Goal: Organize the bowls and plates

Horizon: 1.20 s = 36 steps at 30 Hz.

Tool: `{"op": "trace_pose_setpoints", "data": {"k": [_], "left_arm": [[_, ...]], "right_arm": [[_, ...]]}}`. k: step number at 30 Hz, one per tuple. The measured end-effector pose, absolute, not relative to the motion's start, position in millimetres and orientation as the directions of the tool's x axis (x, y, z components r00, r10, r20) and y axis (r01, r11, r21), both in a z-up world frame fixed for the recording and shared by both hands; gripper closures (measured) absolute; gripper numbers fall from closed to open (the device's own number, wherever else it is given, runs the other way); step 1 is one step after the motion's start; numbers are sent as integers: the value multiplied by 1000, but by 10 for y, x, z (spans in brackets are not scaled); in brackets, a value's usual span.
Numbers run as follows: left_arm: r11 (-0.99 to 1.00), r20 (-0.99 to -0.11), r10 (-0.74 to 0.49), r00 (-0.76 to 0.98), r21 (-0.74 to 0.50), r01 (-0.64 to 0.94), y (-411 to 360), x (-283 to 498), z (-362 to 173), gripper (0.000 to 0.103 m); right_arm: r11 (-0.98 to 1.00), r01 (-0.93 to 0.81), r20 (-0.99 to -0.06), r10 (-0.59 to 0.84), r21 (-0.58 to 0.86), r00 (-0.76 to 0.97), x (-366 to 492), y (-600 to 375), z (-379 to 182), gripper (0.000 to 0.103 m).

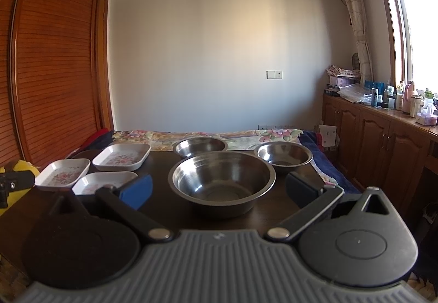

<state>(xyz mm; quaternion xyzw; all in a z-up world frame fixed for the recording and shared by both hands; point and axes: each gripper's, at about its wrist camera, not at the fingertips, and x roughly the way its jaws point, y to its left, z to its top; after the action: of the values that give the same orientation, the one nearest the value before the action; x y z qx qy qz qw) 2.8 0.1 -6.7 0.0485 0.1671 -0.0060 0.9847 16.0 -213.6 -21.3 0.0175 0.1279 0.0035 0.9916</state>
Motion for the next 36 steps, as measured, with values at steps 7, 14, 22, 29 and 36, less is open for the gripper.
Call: {"op": "trace_pose_setpoints", "data": {"k": [7, 14, 22, 29, 36], "left_arm": [[995, -330, 5, 944, 92, 28, 3, 29, -65, 0], [995, -331, 5, 944, 92, 27, 4, 29, -66, 0], [996, -344, 7, 939, 89, 26, 46, 45, -142, 0], [996, -374, 10, 927, 82, 23, 166, 172, -225, 0], [997, -413, 20, 910, 81, 15, 302, 369, -305, 0]], "right_arm": [[999, -4, -251, 12, 33, 968, 149, -2145, -205, 0], [1000, -8, -250, 15, 30, 968, 139, -2147, -207, 0], [999, -31, -261, 38, 32, 965, 176, -2084, -256, 0], [997, -71, -276, 76, 27, 958, 319, -1931, -313, 0], [987, -152, -300, 161, 53, 940, 538, -1769, -327, 0]]}}
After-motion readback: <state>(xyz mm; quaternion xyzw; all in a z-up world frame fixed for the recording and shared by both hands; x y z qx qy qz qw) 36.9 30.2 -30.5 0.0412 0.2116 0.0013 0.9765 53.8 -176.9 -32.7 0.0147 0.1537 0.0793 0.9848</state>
